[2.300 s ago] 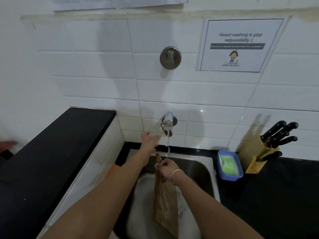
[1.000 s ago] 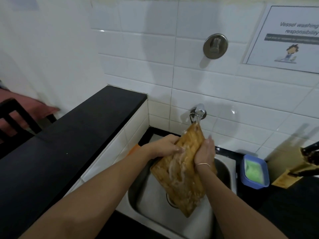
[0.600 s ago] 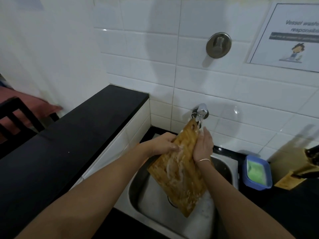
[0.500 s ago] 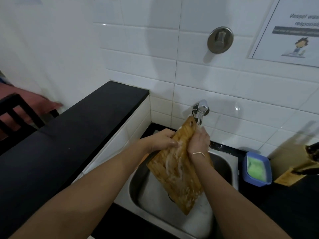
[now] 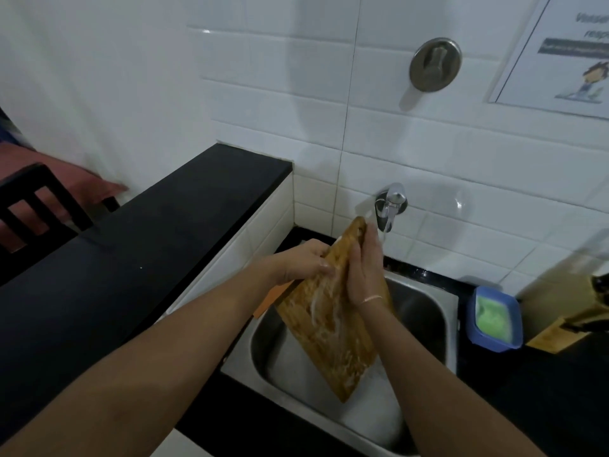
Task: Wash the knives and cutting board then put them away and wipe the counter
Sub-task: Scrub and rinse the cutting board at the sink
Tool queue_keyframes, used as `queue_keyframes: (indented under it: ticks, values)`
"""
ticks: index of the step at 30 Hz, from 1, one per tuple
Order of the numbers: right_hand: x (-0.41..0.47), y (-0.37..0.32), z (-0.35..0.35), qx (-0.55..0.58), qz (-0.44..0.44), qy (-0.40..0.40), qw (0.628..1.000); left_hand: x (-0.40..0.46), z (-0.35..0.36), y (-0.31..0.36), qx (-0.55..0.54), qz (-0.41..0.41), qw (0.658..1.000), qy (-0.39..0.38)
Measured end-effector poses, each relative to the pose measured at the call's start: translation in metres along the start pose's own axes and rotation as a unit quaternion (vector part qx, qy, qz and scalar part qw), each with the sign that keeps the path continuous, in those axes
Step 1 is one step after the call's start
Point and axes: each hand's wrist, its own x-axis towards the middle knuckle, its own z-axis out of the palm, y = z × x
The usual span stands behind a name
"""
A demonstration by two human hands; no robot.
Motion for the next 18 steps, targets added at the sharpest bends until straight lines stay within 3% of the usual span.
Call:
queue_keyframes:
  ticks: [4,6,9,11,16,18]
  values:
    - [0.002,0.037,-0.007,0.045,0.222,0.019,0.974,-0.002,0.001,-0.003,0.008,0.010,1.000,0.013]
    - [0.009,0.006,0.001,0.027,0.166,0.025,0.985,-0.002,0.001,0.001,0.001,0.009,1.000,0.014]
    - [0.007,-0.025,-0.003,-0.014,-0.011,0.013,1.000,-0.002,-0.004,0.010,-0.020,0.018,1.000,0.003]
    - [-0.006,-0.008,-0.018,-0.041,-0.030,-0.016,0.999,-0.003,-0.008,0.012,-0.036,0.017,0.999,0.007]
    - [-0.034,0.078,-0.039,-0.054,0.251,0.014,0.966,-0.008,-0.013,0.011,-0.057,0.018,0.998,0.008]
    - [-0.029,0.083,-0.045,-0.052,0.279,0.005,0.959,-0.007,-0.015,0.010,-0.062,0.009,0.998,-0.009]
